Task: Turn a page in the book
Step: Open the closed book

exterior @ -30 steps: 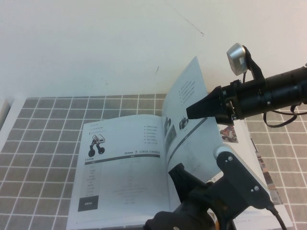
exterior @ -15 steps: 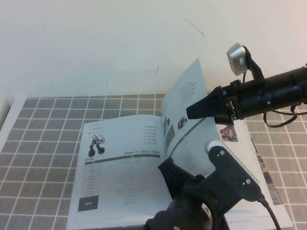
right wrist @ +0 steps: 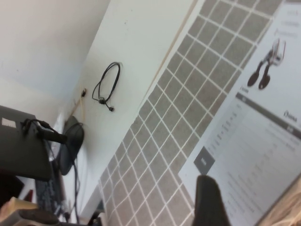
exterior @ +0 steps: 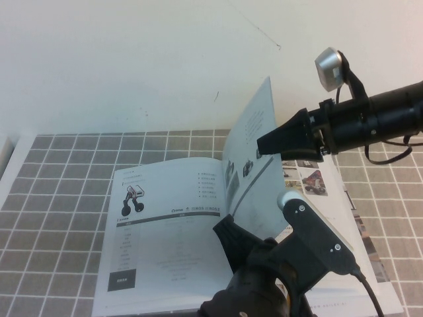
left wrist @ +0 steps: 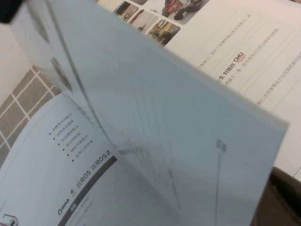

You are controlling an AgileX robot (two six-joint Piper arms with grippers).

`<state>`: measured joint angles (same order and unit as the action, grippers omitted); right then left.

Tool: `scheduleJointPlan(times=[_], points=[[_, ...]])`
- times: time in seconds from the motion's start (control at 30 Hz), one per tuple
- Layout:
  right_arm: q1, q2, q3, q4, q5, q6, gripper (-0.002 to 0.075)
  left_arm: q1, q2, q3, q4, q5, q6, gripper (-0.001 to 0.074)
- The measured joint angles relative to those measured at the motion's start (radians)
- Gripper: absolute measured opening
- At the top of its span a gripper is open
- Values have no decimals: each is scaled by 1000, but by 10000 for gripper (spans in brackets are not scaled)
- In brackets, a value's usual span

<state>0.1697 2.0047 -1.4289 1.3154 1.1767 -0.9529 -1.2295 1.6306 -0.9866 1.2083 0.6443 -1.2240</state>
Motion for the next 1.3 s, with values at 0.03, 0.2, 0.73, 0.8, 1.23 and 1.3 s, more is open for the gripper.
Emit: scheduleJointPlan(times=[0.03,0.2,0.73,0.8,1.23,1.3], points=[[0,-3,-15,-8,0,0,406,0,0,0,0,0,0,-4],[0,-10,-123,-112,8,52,406,0,0,0,0,0,0,-4],[16,52,-166,-616,29,244,96,0,0,0,0,4,0,-4],[29,79,-135,-632,29,240,44,0,0,-1,0,4,0,-4],[52,119,-111,-717,21,277,-1,22,0,-1,-86,110,23,-4],[52,119,-111,-741,21,290,-1,43,0,-1,-131,121,38,-4]])
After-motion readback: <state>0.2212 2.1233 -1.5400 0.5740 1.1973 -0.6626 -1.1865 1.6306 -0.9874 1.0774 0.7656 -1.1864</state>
